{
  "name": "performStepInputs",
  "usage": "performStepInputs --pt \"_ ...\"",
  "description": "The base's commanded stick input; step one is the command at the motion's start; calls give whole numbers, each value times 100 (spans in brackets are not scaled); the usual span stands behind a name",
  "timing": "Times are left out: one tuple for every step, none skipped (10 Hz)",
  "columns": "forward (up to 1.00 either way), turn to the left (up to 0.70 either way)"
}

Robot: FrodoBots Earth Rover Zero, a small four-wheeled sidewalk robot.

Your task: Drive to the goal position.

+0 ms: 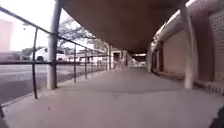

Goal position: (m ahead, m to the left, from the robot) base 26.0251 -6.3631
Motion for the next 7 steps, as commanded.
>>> performStepInputs --pt "70 -11" --pt "70 -33" --pt "70 -35" --pt "70 -30" --pt "70 -3" --pt "70 0" --pt "70 0"
